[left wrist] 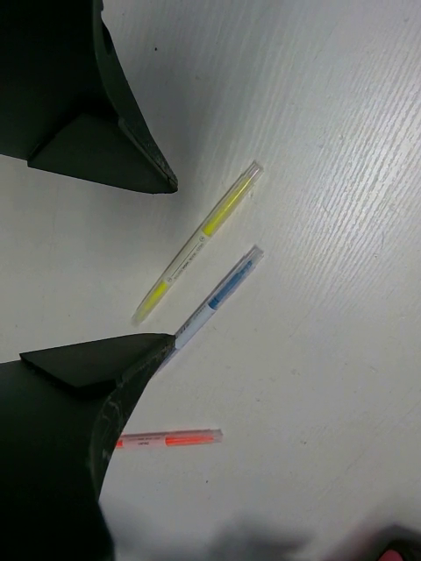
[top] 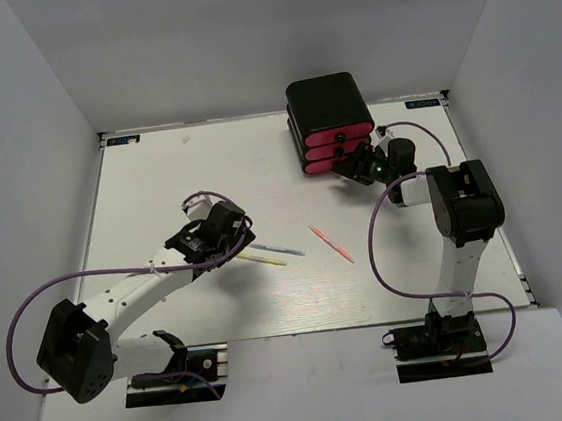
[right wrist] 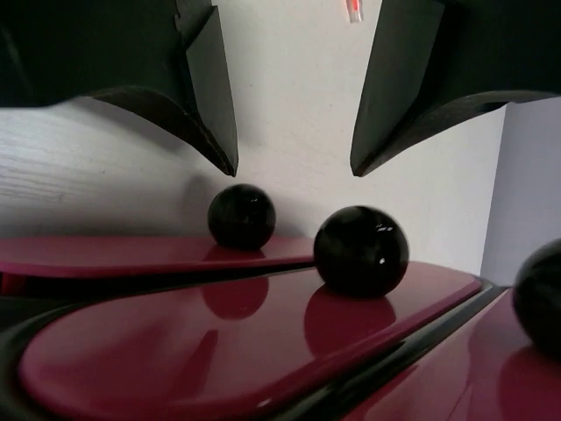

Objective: Sort the stationery into containers
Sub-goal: Close the drawer in the storage box.

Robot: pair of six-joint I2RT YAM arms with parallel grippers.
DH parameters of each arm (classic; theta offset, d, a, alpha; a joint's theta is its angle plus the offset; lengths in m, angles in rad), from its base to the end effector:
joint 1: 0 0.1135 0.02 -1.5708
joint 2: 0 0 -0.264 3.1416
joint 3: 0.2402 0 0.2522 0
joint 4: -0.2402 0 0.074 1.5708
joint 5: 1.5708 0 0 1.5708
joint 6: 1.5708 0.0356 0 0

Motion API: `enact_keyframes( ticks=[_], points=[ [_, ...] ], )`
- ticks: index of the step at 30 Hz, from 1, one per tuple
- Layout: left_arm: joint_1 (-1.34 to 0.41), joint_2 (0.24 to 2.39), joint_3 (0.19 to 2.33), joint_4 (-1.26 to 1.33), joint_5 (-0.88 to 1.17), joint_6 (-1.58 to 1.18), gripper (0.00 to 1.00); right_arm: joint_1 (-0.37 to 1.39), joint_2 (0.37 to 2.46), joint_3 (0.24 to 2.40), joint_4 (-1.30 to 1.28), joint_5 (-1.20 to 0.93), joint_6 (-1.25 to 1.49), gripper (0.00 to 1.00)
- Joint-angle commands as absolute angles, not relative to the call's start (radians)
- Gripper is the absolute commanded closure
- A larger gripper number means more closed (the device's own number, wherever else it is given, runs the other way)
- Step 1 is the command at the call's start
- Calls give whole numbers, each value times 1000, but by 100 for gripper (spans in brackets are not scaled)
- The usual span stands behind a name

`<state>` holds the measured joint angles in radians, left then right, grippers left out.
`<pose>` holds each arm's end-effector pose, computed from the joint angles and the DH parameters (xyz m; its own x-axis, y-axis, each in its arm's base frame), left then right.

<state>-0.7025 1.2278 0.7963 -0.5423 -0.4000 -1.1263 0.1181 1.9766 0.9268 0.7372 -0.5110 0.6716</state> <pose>0.1913 -0.1437 0.2259 -0.6579 -0.5326 -0.5325 -0.3858 0.8456 -0.3690 0.3933 0.0642 0.1412 -0.5906 0.4765 -0.6513 -0.2522 0.6577 0.7098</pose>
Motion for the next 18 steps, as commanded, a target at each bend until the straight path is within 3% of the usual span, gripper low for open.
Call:
enact_keyframes(
  ticks=[1, 18],
  points=[
    [-699, 1249, 842, -549, -407, -1126, 25, 110, 2005, 968, 773, -480, 696, 40],
    [-699, 1310, 902, -577, -397, -1117, 25, 112, 2123, 1075, 765, -433, 695, 44]
  ],
)
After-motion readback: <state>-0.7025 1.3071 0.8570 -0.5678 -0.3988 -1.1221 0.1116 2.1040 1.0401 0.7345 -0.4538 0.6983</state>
